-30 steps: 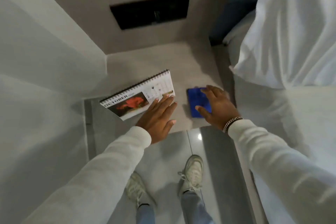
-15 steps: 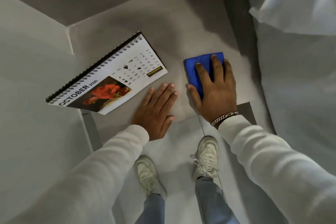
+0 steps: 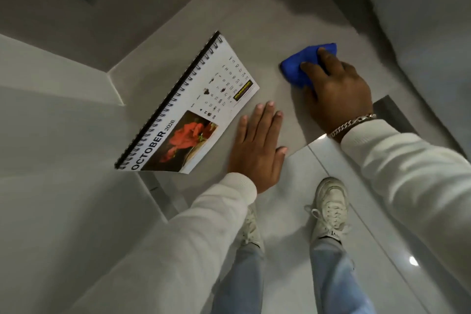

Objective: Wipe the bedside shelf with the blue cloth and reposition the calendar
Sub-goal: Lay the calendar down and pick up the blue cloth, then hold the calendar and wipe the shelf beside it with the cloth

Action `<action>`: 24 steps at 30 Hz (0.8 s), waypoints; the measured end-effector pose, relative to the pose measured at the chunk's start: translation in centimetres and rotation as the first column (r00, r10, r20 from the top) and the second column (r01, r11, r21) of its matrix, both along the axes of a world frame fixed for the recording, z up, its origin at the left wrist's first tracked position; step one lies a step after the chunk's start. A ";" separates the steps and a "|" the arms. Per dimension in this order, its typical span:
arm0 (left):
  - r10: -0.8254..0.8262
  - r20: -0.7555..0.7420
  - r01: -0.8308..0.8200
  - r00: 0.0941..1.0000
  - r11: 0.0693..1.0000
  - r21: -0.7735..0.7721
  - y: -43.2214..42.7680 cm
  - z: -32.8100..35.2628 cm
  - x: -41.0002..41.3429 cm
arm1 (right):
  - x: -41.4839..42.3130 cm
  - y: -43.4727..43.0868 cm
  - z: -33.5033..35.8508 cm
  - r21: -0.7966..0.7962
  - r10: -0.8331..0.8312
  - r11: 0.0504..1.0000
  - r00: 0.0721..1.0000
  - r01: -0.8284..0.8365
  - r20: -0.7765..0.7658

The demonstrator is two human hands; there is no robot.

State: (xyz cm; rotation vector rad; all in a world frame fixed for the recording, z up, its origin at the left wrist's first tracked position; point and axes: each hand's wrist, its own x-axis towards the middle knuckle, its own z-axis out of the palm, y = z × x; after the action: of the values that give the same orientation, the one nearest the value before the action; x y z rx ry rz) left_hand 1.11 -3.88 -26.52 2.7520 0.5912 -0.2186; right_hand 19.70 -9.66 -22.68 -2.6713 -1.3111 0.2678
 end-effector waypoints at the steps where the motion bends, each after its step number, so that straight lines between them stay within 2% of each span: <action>1: 0.001 0.014 0.000 1.000 0.998 -0.069 0.2 0.6 -0.1 | -0.2 -0.1 0.2 -0.012 -0.013 1.000 1.000 0.013 -0.009; 4: -0.025 0.092 0.049 0.995 0.963 -0.266 0.7 3.5 -1.1 | -1.2 -1.0 0.9 -0.023 -0.014 1.000 0.999 0.013 -0.050; 6: -0.099 0.175 0.152 0.980 0.936 -0.317 1.3 6.1 -2.0 | -1.5 -1.8 1.4 0.001 -0.024 1.000 0.995 0.024 -0.092; 9: -0.211 0.275 0.284 0.938 0.922 -0.262 3.4 10.4 -3.0 | -2.3 -2.8 2.2 0.136 -0.102 0.983 0.980 0.126 -0.171; 13: -0.304 0.308 0.339 0.901 0.939 -0.064 7.9 14.9 -3.5 | -4.7 -3.3 2.7 0.263 -0.231 0.903 0.901 0.339 -0.368; 15: -0.313 0.257 0.321 0.914 0.947 0.012 10.3 16.1 -3.7 | -7.2 -3.3 2.7 0.320 -0.267 0.841 0.849 0.436 -0.456; 18: -0.324 0.104 0.318 0.940 0.945 0.072 13.4 16.5 -4.2 | -11.1 -2.7 2.6 0.393 -0.268 0.705 0.735 0.590 -0.623; 21: -0.364 -0.014 0.365 0.931 0.930 0.041 15.3 15.8 -4.5 | -14.1 -1.4 2.2 0.406 -0.235 0.609 0.644 0.681 -0.728; 24: -0.391 -0.036 0.391 0.920 0.921 -0.009 15.7 14.6 -4.6 | -16.3 0.2 1.7 0.404 -0.227 0.550 0.596 0.731 -0.770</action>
State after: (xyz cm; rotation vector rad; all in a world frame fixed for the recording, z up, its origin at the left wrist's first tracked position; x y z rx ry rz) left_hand -3.53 11.86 -11.90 2.8435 0.0393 -0.3599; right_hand 3.42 -9.49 -20.98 -1.8658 -0.2345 0.4455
